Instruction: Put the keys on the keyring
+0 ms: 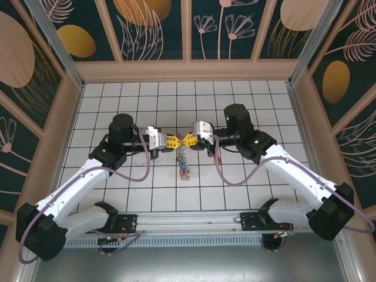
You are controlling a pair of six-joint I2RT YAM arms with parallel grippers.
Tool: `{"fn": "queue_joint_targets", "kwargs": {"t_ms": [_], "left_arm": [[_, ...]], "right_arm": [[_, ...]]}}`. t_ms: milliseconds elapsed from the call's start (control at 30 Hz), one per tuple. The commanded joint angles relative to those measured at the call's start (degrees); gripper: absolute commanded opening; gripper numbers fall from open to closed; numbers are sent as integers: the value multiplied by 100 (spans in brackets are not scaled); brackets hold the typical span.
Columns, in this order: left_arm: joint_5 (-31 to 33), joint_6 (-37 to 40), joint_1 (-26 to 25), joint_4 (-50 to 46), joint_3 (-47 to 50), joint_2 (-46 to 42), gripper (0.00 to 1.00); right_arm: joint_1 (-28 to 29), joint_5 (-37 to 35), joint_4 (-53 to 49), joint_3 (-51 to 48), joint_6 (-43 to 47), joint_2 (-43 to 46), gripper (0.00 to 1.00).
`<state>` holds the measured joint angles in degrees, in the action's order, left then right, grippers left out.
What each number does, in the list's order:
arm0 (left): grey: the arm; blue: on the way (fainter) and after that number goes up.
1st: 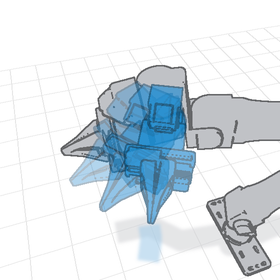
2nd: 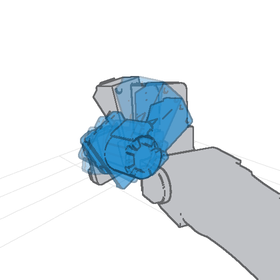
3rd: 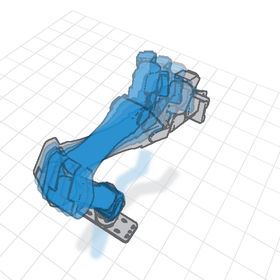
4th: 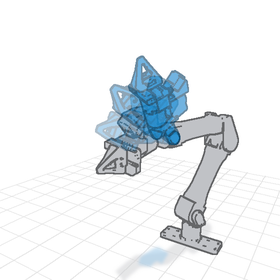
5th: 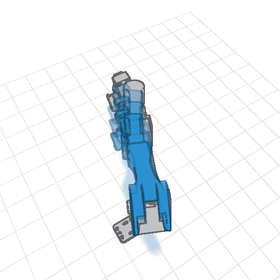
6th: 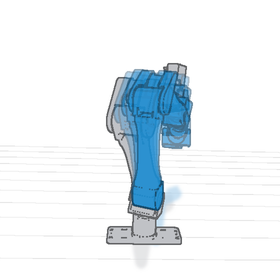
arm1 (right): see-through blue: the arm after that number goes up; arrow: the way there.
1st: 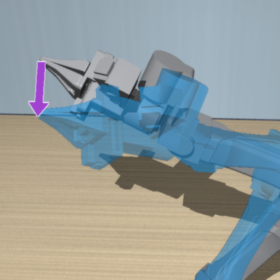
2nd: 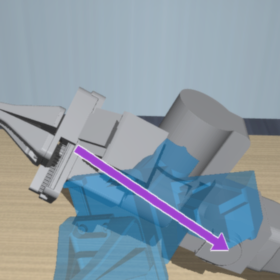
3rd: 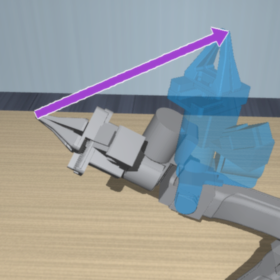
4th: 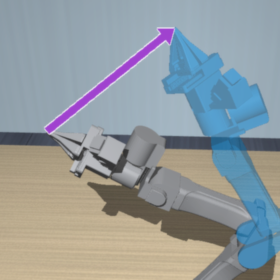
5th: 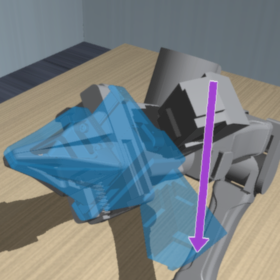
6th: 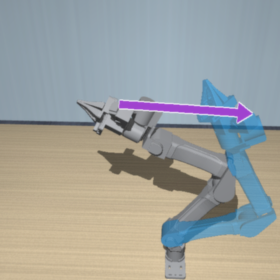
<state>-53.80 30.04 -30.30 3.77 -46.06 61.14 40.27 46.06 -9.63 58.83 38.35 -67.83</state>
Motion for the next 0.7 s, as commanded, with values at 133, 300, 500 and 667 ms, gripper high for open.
{"fn": "queue_joint_targets", "kwargs": {"t_ms": [133, 300, 500, 667], "left_arm": [[-461, -86, -47, 136, -219, 65, 10], [-398, -217, -54, 140, -165, 43, 26], [-340, -280, -59, 137, -157, 139, 27], [-8, -381, -66, 257, -106, 170, 27]], "right_arm": [[58, -150, 248, -32, 178, 135, 0], [60, -319, 862, -372, -56, 407, 0], [95, -336, 1403, -619, -379, 507, 0], [180, -350, 1609, -713, -516, 509, 0]]}}
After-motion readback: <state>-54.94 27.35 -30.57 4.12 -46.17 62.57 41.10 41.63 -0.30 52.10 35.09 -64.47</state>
